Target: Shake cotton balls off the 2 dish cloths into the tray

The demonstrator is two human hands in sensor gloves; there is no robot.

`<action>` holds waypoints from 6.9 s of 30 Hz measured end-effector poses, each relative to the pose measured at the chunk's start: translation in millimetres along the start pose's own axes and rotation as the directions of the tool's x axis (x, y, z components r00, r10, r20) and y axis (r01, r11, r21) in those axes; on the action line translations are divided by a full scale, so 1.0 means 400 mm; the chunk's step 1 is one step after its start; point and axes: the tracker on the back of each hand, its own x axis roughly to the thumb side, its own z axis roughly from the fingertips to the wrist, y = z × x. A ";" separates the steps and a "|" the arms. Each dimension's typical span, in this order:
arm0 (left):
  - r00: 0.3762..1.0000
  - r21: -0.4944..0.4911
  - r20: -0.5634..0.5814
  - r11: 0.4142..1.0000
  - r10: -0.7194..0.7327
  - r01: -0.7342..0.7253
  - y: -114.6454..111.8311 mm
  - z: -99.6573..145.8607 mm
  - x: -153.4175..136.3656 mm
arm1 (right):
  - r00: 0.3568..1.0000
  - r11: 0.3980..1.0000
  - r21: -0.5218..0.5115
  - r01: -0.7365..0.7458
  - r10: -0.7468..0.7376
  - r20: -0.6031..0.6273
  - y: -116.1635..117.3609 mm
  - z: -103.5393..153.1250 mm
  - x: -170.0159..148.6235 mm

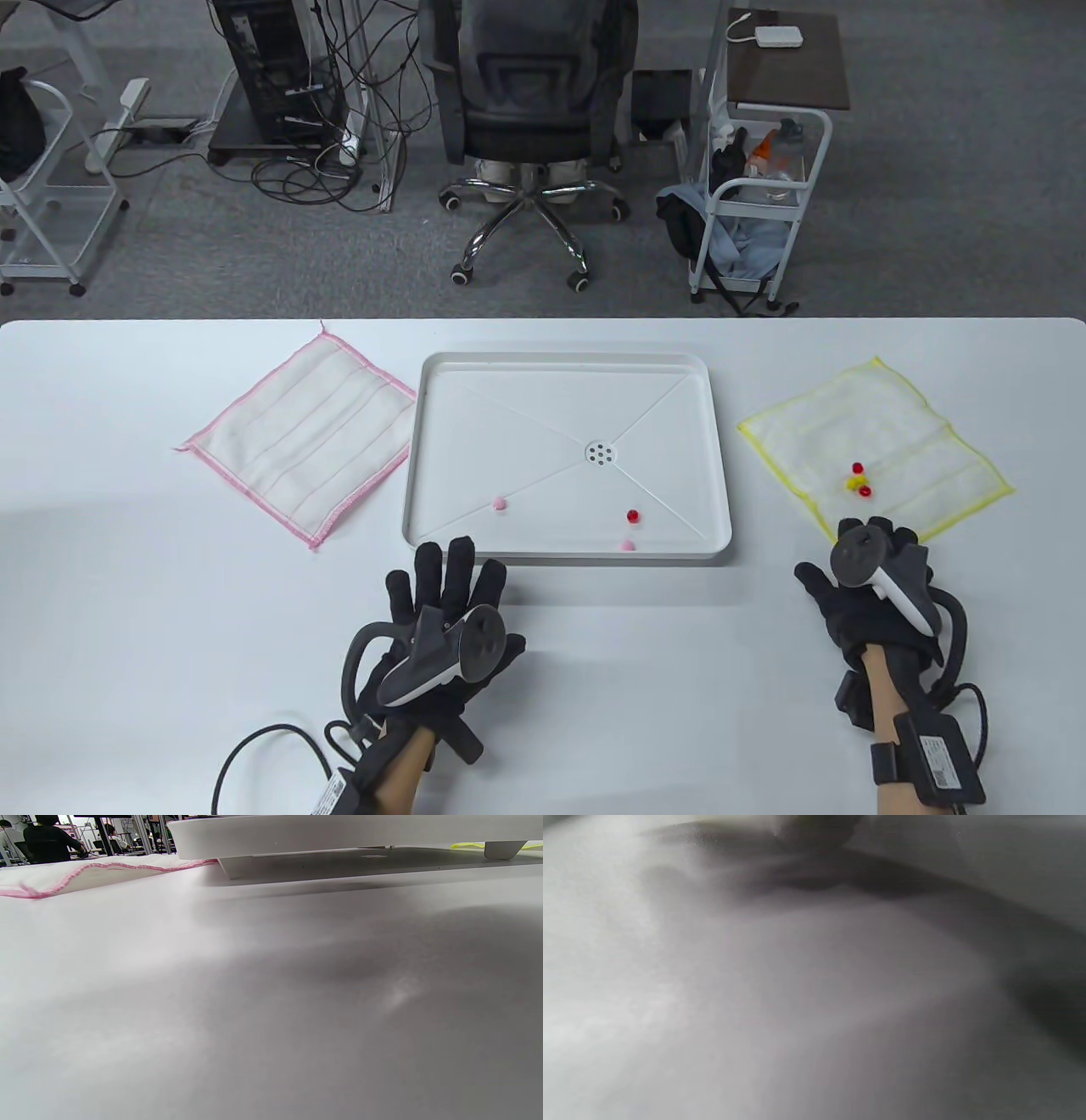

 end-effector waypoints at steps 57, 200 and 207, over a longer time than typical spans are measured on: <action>0.999 -0.038 0.052 0.999 0.004 -0.002 -0.009 0.003 0.030 | 0.986 0.991 0.085 -0.103 0.090 0.144 0.035 0.176 0.117; 0.970 -0.110 -0.161 0.973 0.184 -0.203 -0.011 0.008 -0.081 | 0.497 0.770 -0.055 -0.636 0.464 0.733 0.209 0.410 0.759; 0.971 -0.102 -0.158 0.975 0.181 -0.199 -0.009 0.008 -0.078 | 0.550 0.845 -0.083 -0.528 0.415 0.725 0.119 0.415 0.677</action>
